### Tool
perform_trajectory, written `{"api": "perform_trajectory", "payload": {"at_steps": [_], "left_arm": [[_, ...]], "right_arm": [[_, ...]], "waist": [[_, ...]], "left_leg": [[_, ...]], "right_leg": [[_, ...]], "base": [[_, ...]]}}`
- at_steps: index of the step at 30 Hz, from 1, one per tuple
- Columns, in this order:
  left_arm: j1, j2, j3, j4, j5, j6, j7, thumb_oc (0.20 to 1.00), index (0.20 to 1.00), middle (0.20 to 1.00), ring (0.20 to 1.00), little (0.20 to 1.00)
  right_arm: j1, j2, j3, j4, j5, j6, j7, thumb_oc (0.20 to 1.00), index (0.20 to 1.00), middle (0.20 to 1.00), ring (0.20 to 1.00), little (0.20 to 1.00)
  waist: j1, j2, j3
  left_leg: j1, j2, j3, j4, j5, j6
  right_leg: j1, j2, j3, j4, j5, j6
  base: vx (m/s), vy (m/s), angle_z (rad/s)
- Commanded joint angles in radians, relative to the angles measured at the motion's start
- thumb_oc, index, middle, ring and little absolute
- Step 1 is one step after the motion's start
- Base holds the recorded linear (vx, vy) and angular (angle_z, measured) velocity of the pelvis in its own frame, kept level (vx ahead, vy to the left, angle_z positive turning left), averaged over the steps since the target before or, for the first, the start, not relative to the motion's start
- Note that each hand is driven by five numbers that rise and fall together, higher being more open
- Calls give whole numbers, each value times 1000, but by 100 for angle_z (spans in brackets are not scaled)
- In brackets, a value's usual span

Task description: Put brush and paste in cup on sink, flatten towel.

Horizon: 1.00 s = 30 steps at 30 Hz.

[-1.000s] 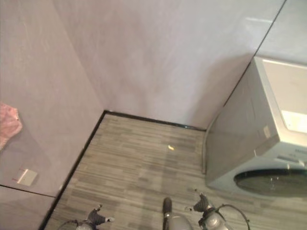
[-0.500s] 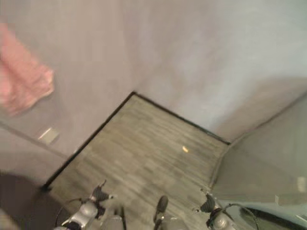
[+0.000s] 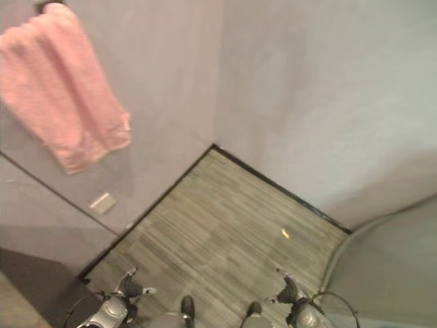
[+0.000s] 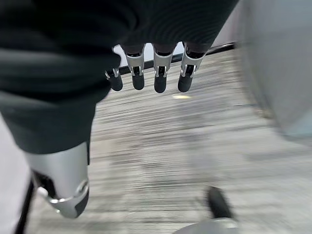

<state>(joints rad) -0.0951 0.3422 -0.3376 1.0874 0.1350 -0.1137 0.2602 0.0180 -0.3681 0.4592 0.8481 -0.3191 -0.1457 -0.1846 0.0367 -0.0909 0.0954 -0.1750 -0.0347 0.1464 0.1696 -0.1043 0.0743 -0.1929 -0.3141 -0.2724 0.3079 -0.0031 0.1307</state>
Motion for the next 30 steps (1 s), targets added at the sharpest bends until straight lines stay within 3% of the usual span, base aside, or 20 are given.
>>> {"api": "perform_trajectory", "payload": {"at_steps": [1,3,4,6,8,10,11,12,13,14,15,18,19,21,23,24,25,26,28,30], "left_arm": [[18,22,14,-21,39,-23,19,1000,1000,1000,1000,1000],[15,21,2,-17,43,-28,16,1000,1000,1000,1000,1000],[15,20,0,-14,45,-32,14,1000,1000,1000,1000,1000],[14,16,0,1,40,-34,15,1000,1000,1000,1000,1000],[1,5,-7,33,37,-35,19,1000,1000,1000,1000,1000],[-11,1,-13,54,47,-38,21,1000,1000,1000,1000,1000],[-23,5,-26,60,66,-39,24,1000,1000,1000,1000,1000],[-18,6,-28,49,64,-36,24,1000,1000,1000,1000,1000],[-19,9,-27,43,59,-37,28,1000,1000,1000,1000,1000],[-19,10,-27,43,59,-37,28,1000,1000,1000,1000,1000],[-16,15,-21,49,52,-43,28,1000,1000,1000,1000,1000],[-13,16,-18,49,47,-42,28,1000,1000,1000,1000,1000],[-7,19,-8,38,28,-44,25,1000,1000,1000,1000,1000],[-10,18,-8,34,27,-42,26,1000,1000,1000,1000,1000],[-32,18,-2,18,17,-38,31,1000,1000,1000,1000,1000],[-39,19,4,3,4,-37,33,1000,1000,1000,1000,1000],[-48,18,-1,-6,1,-36,35,1000,1000,1000,1000,1000],[-47,18,-2,-6,1,-35,35,1000,1000,1000,1000,1000],[-67,16,-23,-10,12,-35,39,1000,1000,1000,1000,1000],[-62,13,-26,5,24,-34,45,1000,1000,1000,1000,1000]], "right_arm": [[13,-42,-41,-52,33,-26,7,1000,1000,1000,1000,1000],[23,-48,-31,-59,33,-32,13,1000,1000,1000,1000,1000],[32,-50,-26,-56,25,-33,15,1000,1000,1000,1000,1000],[25,-58,-20,-61,18,-37,14,1000,1000,1000,1000,1000],[7,-68,1,-55,9,-40,11,1000,1000,1000,1000,1000],[-9,-73,19,-65,-3,-39,15,1000,1000,1000,1000,1000],[-20,-88,28,-75,-20,-36,14,1000,1000,1000,1000,1000],[-19,-94,33,-104,-26,-38,27,1000,1000,1000,1000,1000],[-22,-102,37,-105,-20,-43,25,1000,1000,1000,1000,1000],[-23,-102,37,-105,-20,-44,25,1000,1000,1000,1000,1000],[-29,-115,41,-115,-21,-50,28,1000,1000,1000,1000,1000],[-30,-126,43,-123,-23,-53,30,1000,1000,1000,1000,1000],[-31,-143,32,-111,-8,-53,25,1000,1000,1000,1000,1000],[-34,-145,29,-106,-6,-53,21,1000,1000,1000,1000,1000],[-23,-163,6,-126,-2,-52,10,1000,1000,1000,1000,1000],[-19,-162,6,-105,-12,-43,3,1000,1000,1000,1000,1000],[-14,-162,1,-92,-21,-36,-7,1000,1000,1000,1000,1000],[-14,-162,1,-91,-22,-37,-8,1000,1000,1000,1000,1000],[11,-170,-22,-92,-28,-32,-17,1000,1000,1000,1000,1000],[-4,-149,-17,-55,-39,-25,-13,1000,1000,1000,1000,1000]], "waist": [[-18,11,16],[-46,18,14],[-45,22,14],[-43,22,18],[-63,17,36],[-68,1,45],[-73,-3,46],[-62,-16,38],[-69,-17,30],[-72,-20,27],[-61,-30,11],[-60,-31,5],[-65,-26,-11],[-71,-24,-11],[-90,-26,10],[-97,-17,14],[-102,-10,12],[-102,-10,12],[-119,14,9],[-125,26,8]], "left_leg": [[-21,-5,-129,22,13,-35],[10,-24,-184,-1,20,-29],[25,-27,-200,-6,23,-31],[46,-24,-221,-11,14,-34],[74,-35,-276,-4,-9,-43],[94,-36,-304,-7,-21,-53],[110,-30,-322,-9,-27,-59],[118,-24,-356,-1,-25,-72],[127,-14,-382,2,-23,-78],[123,-17,-384,0,-17,-78],[134,1,-407,-9,-12,-95],[137,10,-419,-13,-3,-101],[130,44,-435,-23,25,-123],[115,45,-426,-1,32,-128],[31,51,-269,105,44,-131],[18,88,-167,53,55,-132],[8,128,-112,-8,70,-139],[14,127,-111,-19,76,-140],[-20,221,-39,-110,162,-170],[-4,182,-83,-86,122,-161]], "right_leg": [[49,91,151,92,125,32],[-6,216,284,126,66,7],[-26,225,273,109,40,-1],[-52,194,233,38,36,-3],[-87,213,299,-94,48,13],[-114,198,315,-182,93,36],[-118,204,330,-194,105,48],[-81,214,303,-165,80,42],[-71,250,332,-147,58,31],[-75,246,331,-149,61,31],[-64,263,310,-145,46,17],[-57,271,301,-146,39,12],[-35,288,263,-160,9,-7],[-22,285,249,-171,6,-12],[-3,264,209,-177,1,-20],[3,258,183,-178,-12,-24],[11,248,161,-178,-21,-19],[12,247,161,-178,-23,-19],[27,204,113,-155,-36,1],[33,167,134,-119,-20,19]], "base": [[216,217,42],[231,115,55],[244,64,70],[244,-53,72],[289,-126,36],[276,-157,72],[348,-265,109],[365,-304,107],[238,-230,122],[257,-264,110],[152,-163,95],[168,-224,30],[194,-291,-7],[134,-199,60],[18,-70,87],[-8,-9,47],[15,2,56],[24,72,71],[109,185,78],[124,284,35]]}}
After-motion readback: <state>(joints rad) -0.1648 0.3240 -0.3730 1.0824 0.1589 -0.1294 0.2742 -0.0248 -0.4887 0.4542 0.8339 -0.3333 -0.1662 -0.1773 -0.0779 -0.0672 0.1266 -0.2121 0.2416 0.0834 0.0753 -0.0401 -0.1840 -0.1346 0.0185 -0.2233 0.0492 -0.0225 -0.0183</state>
